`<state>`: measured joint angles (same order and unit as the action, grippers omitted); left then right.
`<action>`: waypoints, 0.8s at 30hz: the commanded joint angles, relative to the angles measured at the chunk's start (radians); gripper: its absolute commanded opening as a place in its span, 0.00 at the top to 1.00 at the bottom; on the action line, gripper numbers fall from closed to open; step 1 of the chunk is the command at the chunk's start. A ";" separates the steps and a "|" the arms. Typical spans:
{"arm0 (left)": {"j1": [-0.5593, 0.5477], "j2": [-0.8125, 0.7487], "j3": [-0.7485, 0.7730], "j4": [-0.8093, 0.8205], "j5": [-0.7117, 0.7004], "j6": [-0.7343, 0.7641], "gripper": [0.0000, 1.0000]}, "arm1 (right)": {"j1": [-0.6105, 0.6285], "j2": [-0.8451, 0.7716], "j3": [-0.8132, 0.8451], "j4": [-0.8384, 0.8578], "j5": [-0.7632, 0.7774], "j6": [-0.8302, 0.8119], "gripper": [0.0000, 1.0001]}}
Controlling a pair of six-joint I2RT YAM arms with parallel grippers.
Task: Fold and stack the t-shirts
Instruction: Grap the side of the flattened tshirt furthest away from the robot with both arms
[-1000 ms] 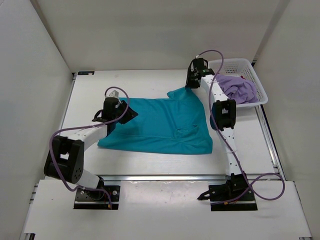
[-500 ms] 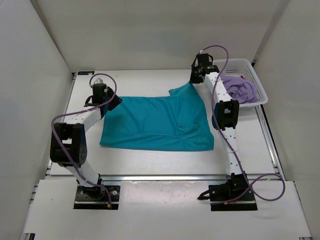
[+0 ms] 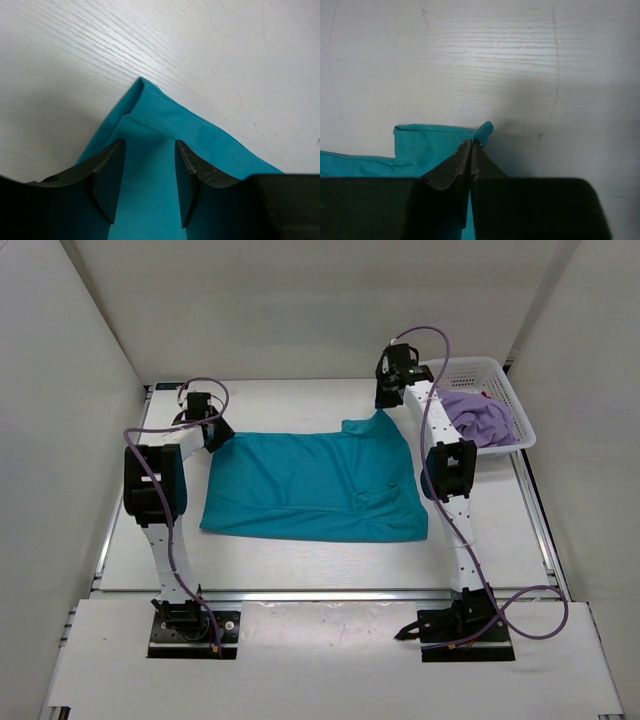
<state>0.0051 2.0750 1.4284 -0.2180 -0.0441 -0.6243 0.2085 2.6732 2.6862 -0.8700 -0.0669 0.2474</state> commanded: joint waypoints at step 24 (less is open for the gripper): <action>0.049 0.071 0.135 0.003 0.073 -0.026 0.89 | 0.031 -0.140 -0.037 -0.038 0.024 -0.031 1.00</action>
<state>0.0532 2.1773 1.5364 -0.2283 -0.0017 -0.6445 0.2401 2.6595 2.6644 -0.8959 -0.0513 0.2317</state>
